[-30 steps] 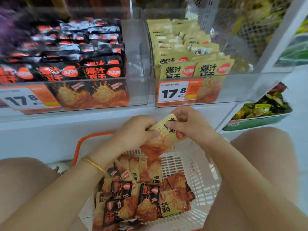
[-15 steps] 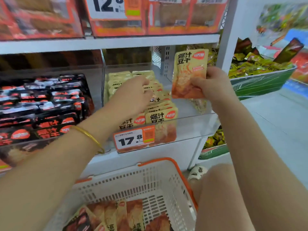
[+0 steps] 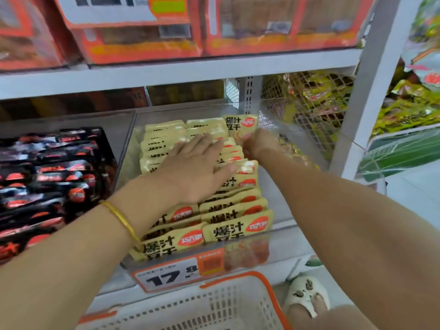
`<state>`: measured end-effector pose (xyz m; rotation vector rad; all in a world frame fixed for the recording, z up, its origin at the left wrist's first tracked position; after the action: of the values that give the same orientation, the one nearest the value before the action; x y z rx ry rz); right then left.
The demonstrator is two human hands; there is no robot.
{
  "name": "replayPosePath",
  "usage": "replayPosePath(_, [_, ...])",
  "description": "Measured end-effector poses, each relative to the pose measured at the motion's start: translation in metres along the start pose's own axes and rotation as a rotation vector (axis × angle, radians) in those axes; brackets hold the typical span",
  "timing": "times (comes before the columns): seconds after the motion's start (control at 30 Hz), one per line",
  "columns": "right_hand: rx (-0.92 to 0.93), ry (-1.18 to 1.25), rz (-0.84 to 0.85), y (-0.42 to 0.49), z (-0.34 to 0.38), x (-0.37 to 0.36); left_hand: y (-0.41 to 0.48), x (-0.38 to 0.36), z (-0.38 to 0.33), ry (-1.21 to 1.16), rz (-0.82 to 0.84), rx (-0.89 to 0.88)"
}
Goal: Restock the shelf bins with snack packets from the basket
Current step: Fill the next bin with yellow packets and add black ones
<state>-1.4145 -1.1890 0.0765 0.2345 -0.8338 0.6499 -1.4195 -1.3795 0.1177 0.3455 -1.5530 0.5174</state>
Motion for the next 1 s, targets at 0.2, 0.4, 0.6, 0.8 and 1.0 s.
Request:
replayPosePath(0.2, [-0.024,0.183,-0.033,0.006,0.0,-0.008,0.001,0.001,0.001,-0.029,-0.009,0.002])
replayPosePath(0.4, [0.098,-0.046,-0.037,-0.018,0.014,0.02,-0.026,0.028,-0.003,-0.251,-0.24,-0.059])
replayPosePath(0.6, [0.309,-0.4,-0.348,-0.171,0.048,0.117,-0.149,0.053,-0.002,-0.616,-0.778,-0.257])
replayPosePath(0.8, [0.538,-0.356,0.15,-0.303,0.046,0.008,-0.213,-0.052,0.0,-0.468,-0.67,-0.359])
replayPosePath(1.0, [0.437,-0.606,0.868,-0.306,-0.054,-0.243,-0.198,-0.235,0.06,-0.118,0.056,-0.103])
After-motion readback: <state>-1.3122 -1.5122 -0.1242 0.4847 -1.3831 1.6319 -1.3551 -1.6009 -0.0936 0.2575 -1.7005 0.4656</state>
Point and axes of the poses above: each hand's wrist, its own y-axis towards the middle knuckle, its own x-axis out of the back of the hand, z = x × y, the point moved 8 cm from there along y, towards the middle knuckle, and after that the axes turned 2 degrees about y, right-handed, at the moved point
